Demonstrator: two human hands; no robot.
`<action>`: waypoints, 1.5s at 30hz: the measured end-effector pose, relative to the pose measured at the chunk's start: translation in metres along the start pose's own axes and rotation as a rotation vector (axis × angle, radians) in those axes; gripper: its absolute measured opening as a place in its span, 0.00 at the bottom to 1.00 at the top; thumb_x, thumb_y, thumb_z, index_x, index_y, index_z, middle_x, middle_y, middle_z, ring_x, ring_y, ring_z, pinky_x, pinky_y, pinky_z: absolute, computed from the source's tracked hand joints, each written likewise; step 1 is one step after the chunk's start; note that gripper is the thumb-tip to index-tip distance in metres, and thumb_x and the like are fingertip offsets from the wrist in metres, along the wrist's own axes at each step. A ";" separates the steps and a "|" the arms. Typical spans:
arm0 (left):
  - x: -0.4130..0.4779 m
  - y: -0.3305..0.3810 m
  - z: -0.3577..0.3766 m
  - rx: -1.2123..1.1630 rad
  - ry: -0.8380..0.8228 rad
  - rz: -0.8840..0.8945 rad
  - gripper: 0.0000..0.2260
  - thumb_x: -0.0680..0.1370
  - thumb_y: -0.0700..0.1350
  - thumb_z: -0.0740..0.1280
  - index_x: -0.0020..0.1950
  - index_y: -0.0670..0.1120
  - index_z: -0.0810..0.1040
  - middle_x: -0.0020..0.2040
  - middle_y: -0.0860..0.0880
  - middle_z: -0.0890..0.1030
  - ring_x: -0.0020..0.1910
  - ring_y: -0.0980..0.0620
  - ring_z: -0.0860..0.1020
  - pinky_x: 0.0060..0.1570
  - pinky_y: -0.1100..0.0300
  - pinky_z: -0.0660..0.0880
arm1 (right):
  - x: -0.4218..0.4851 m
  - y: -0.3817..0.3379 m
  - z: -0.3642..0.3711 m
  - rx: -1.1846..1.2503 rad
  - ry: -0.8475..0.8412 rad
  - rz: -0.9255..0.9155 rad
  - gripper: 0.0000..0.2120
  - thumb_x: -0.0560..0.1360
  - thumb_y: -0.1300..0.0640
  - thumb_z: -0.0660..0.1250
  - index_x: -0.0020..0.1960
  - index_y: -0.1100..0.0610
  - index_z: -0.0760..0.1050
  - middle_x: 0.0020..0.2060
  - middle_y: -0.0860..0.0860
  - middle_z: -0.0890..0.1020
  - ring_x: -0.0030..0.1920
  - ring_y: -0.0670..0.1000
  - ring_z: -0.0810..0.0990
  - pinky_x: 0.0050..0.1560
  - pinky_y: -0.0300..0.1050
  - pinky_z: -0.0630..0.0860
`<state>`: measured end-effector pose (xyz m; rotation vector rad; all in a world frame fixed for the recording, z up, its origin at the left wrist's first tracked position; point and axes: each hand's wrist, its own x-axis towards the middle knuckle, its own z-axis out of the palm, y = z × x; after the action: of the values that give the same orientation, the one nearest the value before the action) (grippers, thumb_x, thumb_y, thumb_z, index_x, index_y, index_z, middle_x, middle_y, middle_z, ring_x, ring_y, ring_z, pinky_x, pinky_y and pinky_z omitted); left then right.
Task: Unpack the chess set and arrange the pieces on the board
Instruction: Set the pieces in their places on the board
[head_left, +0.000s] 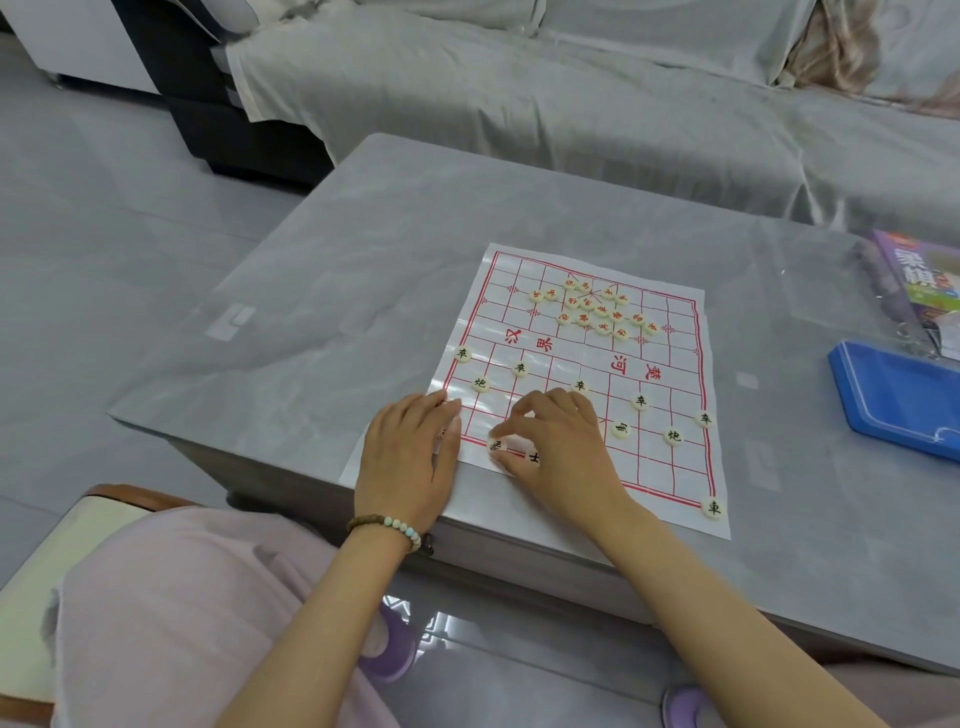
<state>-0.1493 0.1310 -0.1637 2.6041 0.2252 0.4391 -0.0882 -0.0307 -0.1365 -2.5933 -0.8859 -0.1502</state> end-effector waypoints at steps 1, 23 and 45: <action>0.000 0.000 0.000 0.002 0.001 0.002 0.24 0.79 0.55 0.46 0.62 0.49 0.77 0.63 0.52 0.76 0.63 0.51 0.71 0.66 0.54 0.64 | -0.001 0.000 0.000 0.016 -0.006 -0.005 0.09 0.72 0.48 0.68 0.49 0.48 0.82 0.48 0.46 0.78 0.52 0.50 0.72 0.59 0.46 0.61; 0.000 0.001 -0.002 -0.034 -0.028 -0.006 0.27 0.78 0.58 0.44 0.64 0.49 0.75 0.64 0.50 0.75 0.65 0.50 0.70 0.67 0.53 0.62 | -0.002 0.014 -0.019 0.044 0.060 0.084 0.12 0.73 0.45 0.68 0.54 0.48 0.80 0.53 0.46 0.77 0.56 0.48 0.72 0.60 0.42 0.57; -0.008 0.074 0.030 -0.007 -0.171 0.409 0.18 0.77 0.56 0.57 0.60 0.50 0.77 0.58 0.52 0.78 0.61 0.52 0.71 0.67 0.59 0.60 | -0.035 0.079 -0.061 -0.010 0.055 0.144 0.10 0.73 0.49 0.69 0.53 0.48 0.80 0.52 0.46 0.80 0.57 0.50 0.73 0.61 0.43 0.59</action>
<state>-0.1402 0.0521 -0.1549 2.6603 -0.3713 0.3485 -0.0664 -0.1314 -0.1143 -2.6376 -0.6785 -0.1853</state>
